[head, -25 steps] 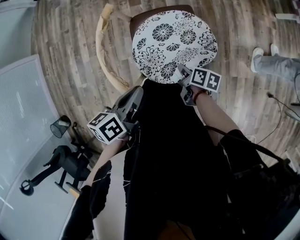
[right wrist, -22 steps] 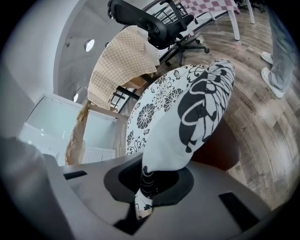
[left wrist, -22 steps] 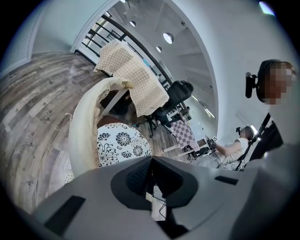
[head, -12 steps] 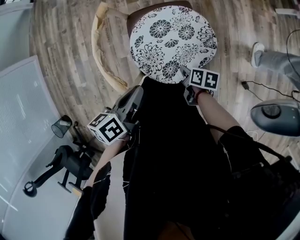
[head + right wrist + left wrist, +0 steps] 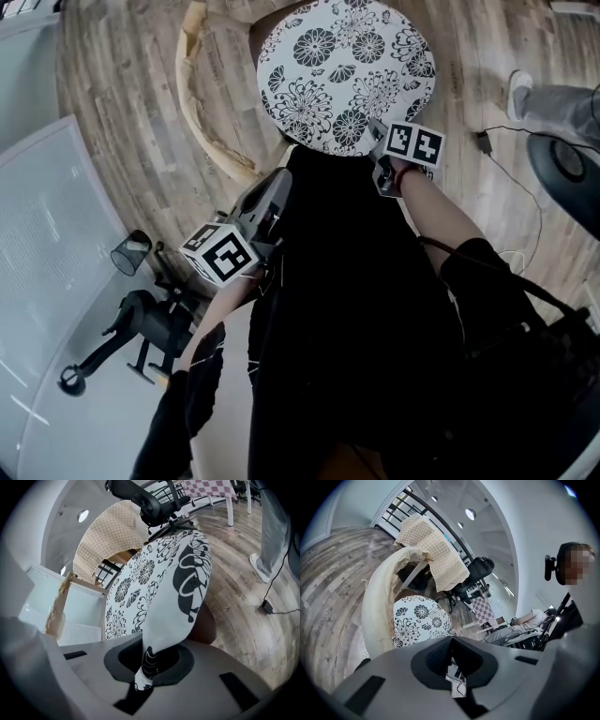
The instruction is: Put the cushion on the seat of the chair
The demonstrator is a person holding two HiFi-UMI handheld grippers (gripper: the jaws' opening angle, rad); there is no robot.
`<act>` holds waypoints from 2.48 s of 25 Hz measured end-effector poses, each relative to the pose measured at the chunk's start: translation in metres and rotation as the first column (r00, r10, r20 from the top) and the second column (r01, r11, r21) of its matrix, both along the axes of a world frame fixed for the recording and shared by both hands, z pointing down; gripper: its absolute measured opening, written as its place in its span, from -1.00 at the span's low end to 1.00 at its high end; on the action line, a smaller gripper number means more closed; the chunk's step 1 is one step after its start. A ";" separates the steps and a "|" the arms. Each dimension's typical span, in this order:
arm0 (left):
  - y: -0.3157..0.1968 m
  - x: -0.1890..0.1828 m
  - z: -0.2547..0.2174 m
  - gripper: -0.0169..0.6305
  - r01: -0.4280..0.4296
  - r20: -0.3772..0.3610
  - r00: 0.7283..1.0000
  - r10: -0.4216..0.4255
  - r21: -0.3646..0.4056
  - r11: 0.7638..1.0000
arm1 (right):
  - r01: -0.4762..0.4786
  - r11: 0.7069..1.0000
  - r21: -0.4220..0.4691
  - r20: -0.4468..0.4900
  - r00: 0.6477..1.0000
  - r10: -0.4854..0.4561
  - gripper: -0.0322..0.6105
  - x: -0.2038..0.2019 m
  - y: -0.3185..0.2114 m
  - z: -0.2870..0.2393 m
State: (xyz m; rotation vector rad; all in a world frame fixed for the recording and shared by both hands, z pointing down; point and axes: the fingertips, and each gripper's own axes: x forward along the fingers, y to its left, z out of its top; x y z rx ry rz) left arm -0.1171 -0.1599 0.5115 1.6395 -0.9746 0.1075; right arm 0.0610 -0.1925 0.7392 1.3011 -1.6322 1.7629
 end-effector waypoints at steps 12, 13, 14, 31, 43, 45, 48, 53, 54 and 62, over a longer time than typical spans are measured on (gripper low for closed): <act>-0.002 0.003 -0.005 -0.91 -0.029 -0.013 0.999 0.029 0.042 0.999 | -0.004 1.000 -0.002 0.060 0.998 0.004 -0.81 -0.001 -0.001 -0.001; -0.002 0.003 -0.005 -0.91 -0.026 -0.015 1.000 0.027 0.041 0.999 | -0.026 0.999 -0.023 0.066 0.997 0.028 -0.81 0.000 0.000 0.001; -0.001 0.003 -0.005 -0.91 -0.025 -0.015 1.000 0.026 0.040 0.999 | -0.041 0.998 -0.042 0.068 0.997 0.044 -0.81 0.000 0.001 0.003; 0.005 0.007 -0.005 -0.91 -0.070 -0.023 0.997 0.071 0.071 0.995 | -0.096 0.992 -0.078 0.063 0.993 0.101 -0.81 0.004 0.000 0.024; 0.003 0.000 -0.004 -0.91 -0.043 -0.003 0.999 0.043 0.056 0.997 | -0.048 0.996 -0.081 -0.047 0.998 0.045 -0.54 0.017 0.002 0.032; 0.001 0.000 -0.003 -0.91 -0.039 -0.004 0.999 0.040 0.056 0.998 | -0.045 0.995 -0.085 -0.058 0.997 0.040 -0.49 0.020 0.002 0.034; 0.002 0.001 -0.002 -0.91 -0.037 -0.005 0.999 0.037 0.053 0.998 | -0.042 0.995 -0.090 -0.080 0.996 0.035 -0.43 0.025 0.002 0.036; 0.005 0.001 0.000 -0.91 -0.025 -0.004 1.000 0.026 0.041 0.999 | -0.034 0.994 -0.101 -0.121 0.992 0.022 -0.30 0.030 0.005 0.040; 0.006 0.002 0.000 -0.91 -0.023 -0.004 1.000 0.023 0.040 0.999 | -0.033 0.994 -0.102 -0.131 0.991 0.019 -0.28 0.031 0.005 0.040; 0.021 -0.004 -0.002 -0.90 0.022 0.016 1.000 -0.022 0.021 1.000 | -0.034 0.993 -0.111 -0.321 0.947 -0.003 -0.18 0.036 0.005 0.042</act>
